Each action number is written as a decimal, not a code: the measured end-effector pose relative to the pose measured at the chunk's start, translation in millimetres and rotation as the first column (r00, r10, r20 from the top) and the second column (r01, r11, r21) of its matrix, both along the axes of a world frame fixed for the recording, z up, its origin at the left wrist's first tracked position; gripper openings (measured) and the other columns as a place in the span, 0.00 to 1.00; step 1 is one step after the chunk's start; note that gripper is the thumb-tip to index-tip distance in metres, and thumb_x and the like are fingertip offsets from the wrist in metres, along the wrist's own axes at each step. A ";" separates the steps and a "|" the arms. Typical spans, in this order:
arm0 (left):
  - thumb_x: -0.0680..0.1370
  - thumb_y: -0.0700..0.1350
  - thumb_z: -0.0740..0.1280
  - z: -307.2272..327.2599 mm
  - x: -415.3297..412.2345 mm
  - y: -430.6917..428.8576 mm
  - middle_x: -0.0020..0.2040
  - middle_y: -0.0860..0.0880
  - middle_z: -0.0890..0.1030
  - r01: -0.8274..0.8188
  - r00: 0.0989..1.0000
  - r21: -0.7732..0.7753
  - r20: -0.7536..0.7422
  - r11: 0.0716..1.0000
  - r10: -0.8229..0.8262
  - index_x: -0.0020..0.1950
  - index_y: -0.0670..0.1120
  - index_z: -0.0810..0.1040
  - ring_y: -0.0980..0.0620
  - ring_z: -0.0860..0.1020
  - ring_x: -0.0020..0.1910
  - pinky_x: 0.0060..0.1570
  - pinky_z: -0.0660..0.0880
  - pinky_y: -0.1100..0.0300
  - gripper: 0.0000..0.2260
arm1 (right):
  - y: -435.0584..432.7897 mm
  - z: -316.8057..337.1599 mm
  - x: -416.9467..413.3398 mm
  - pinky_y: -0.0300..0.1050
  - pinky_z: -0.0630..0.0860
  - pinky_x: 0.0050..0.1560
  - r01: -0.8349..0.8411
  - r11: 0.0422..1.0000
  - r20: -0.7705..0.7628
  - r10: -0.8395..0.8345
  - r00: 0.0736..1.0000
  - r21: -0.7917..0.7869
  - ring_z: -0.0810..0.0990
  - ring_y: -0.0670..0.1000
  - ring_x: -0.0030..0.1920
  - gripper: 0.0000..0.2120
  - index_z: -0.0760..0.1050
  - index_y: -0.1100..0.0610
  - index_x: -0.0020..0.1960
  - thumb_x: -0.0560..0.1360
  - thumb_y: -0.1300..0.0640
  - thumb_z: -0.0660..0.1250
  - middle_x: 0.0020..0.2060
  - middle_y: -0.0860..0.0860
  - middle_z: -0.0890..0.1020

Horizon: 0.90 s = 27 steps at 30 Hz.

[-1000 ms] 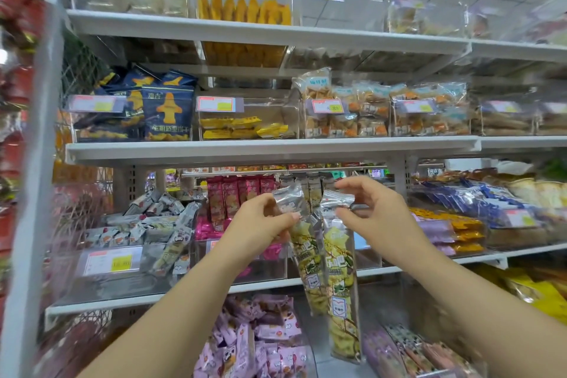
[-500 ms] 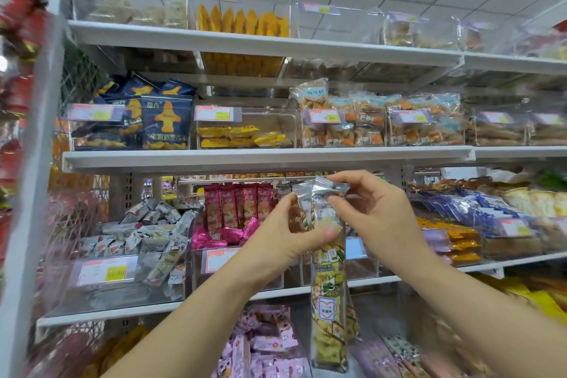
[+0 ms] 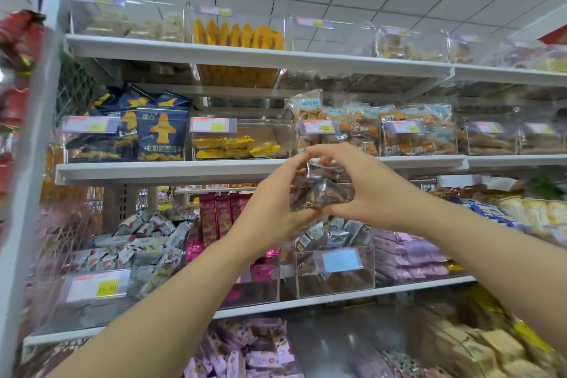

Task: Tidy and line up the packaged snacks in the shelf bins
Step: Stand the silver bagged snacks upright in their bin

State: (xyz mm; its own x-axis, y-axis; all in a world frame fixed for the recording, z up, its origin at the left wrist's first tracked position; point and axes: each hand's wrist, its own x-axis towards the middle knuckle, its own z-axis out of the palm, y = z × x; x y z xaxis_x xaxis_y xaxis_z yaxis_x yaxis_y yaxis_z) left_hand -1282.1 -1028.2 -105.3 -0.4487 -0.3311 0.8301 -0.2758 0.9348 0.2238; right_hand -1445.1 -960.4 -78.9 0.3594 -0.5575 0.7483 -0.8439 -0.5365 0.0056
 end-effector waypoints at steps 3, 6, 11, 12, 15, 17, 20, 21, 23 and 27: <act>0.69 0.48 0.75 6.0 -6.4 -12.5 0.53 0.71 0.70 0.004 0.999 -0.002 -0.038 1.000 -0.004 0.70 0.62 0.59 0.74 0.71 0.54 0.52 0.65 0.80 0.35 | -12.0 1.5 -3.9 0.23 0.63 0.56 0.034 0.994 -0.041 -0.038 0.998 -0.101 0.66 0.40 0.57 0.39 0.57 0.50 0.74 0.69 0.56 0.74 0.58 0.46 0.66; 0.69 0.46 0.75 6.6 -12.9 -33.8 0.54 0.73 0.69 0.020 0.998 0.000 -0.062 1.000 -0.020 0.67 0.64 0.59 0.79 0.68 0.54 0.54 0.65 0.80 0.35 | -30.6 -1.7 -8.8 0.35 0.66 0.59 0.049 0.983 -0.059 -0.061 0.996 -0.178 0.67 0.43 0.55 0.38 0.58 0.54 0.74 0.69 0.56 0.73 0.57 0.46 0.64; 0.70 0.42 0.76 -1.3 -25.9 -88.0 0.59 0.62 0.77 0.027 0.999 0.062 -0.022 0.998 -0.026 0.61 0.66 0.67 0.65 0.74 0.59 0.59 0.75 0.60 0.30 | -78.2 -16.2 -22.4 0.39 0.73 0.53 0.079 0.982 -0.089 -0.096 0.991 -0.171 0.73 0.47 0.51 0.33 0.64 0.52 0.70 0.69 0.55 0.73 0.59 0.46 0.65; 0.70 0.42 0.76 -2.5 -27.5 -98.5 0.59 0.62 0.77 0.011 1.000 0.055 -0.003 0.998 -0.011 0.60 0.68 0.66 0.65 0.75 0.58 0.59 0.75 0.62 0.30 | -88.9 -19.1 -25.8 0.38 0.72 0.53 0.093 0.984 -0.099 -0.109 0.989 -0.155 0.73 0.46 0.51 0.33 0.63 0.52 0.71 0.70 0.55 0.73 0.60 0.46 0.64; 0.71 0.45 0.75 -4.9 -30.2 -127.1 0.58 0.67 0.74 -0.048 0.996 0.030 0.082 0.998 0.045 0.60 0.70 0.63 0.70 0.71 0.59 0.62 0.69 0.69 0.29 | -120.6 -23.6 -35.5 0.40 0.74 0.52 0.119 0.987 -0.138 -0.134 0.981 -0.112 0.73 0.47 0.50 0.34 0.61 0.52 0.73 0.70 0.55 0.72 0.61 0.47 0.63; 0.71 0.48 0.74 -5.4 -31.6 -145.9 0.58 0.69 0.72 -0.070 0.989 0.046 0.132 0.997 0.063 0.61 0.70 0.63 0.71 0.70 0.60 0.62 0.68 0.70 0.29 | -140.9 -22.7 -39.4 0.43 0.74 0.54 0.126 0.991 -0.136 -0.131 0.982 -0.047 0.74 0.48 0.52 0.35 0.59 0.50 0.73 0.71 0.55 0.71 0.62 0.45 0.62; 0.71 0.50 0.74 -7.4 -33.9 -175.4 0.56 0.73 0.70 -0.119 0.977 0.087 0.187 0.989 0.101 0.61 0.70 0.61 0.74 0.69 0.58 0.60 0.65 0.75 0.29 | -171.6 -18.1 -42.7 0.45 0.73 0.58 0.096 0.993 -0.108 -0.088 0.990 0.066 0.73 0.47 0.56 0.33 0.59 0.48 0.73 0.72 0.54 0.70 0.61 0.42 0.61; 0.71 0.50 0.73 -8.2 -34.8 -185.2 0.56 0.72 0.70 -0.139 0.973 0.105 0.202 0.985 0.116 0.63 0.69 0.61 0.72 0.70 0.59 0.60 0.65 0.74 0.29 | -183.3 -16.9 -44.5 0.44 0.72 0.59 0.093 0.991 -0.110 -0.082 0.991 0.092 0.72 0.46 0.57 0.32 0.59 0.47 0.73 0.72 0.55 0.70 0.61 0.41 0.62; 0.71 0.51 0.73 -9.7 -37.1 -204.6 0.58 0.67 0.73 -0.183 0.962 0.146 0.232 0.972 0.146 0.65 0.66 0.62 0.67 0.72 0.58 0.58 0.67 0.71 0.29 | -205.6 -14.5 -46.9 0.44 0.72 0.60 0.117 0.981 -0.131 -0.098 0.987 0.153 0.70 0.45 0.59 0.32 0.60 0.46 0.72 0.72 0.56 0.70 0.61 0.42 0.64; 0.71 0.53 0.71 -10.6 -44.0 -234.9 0.47 0.61 0.77 -0.274 0.926 0.214 0.321 0.937 0.197 0.68 0.62 0.62 0.66 0.75 0.37 0.34 0.68 0.71 0.30 | -249.3 -9.7 -49.6 0.43 0.70 0.61 0.157 0.957 -0.175 -0.116 0.978 0.244 0.71 0.46 0.59 0.33 0.62 0.47 0.71 0.71 0.57 0.71 0.59 0.45 0.69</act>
State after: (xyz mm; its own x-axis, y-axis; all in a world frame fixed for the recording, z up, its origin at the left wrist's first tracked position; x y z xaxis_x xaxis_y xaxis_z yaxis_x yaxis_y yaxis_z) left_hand -1326.1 -1263.2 -115.9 -0.5396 -0.6370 0.5505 -0.5697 0.7577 0.3183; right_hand -1494.7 -1209.7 -88.6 0.3681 -0.7741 0.5151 -0.9085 -0.4172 0.0224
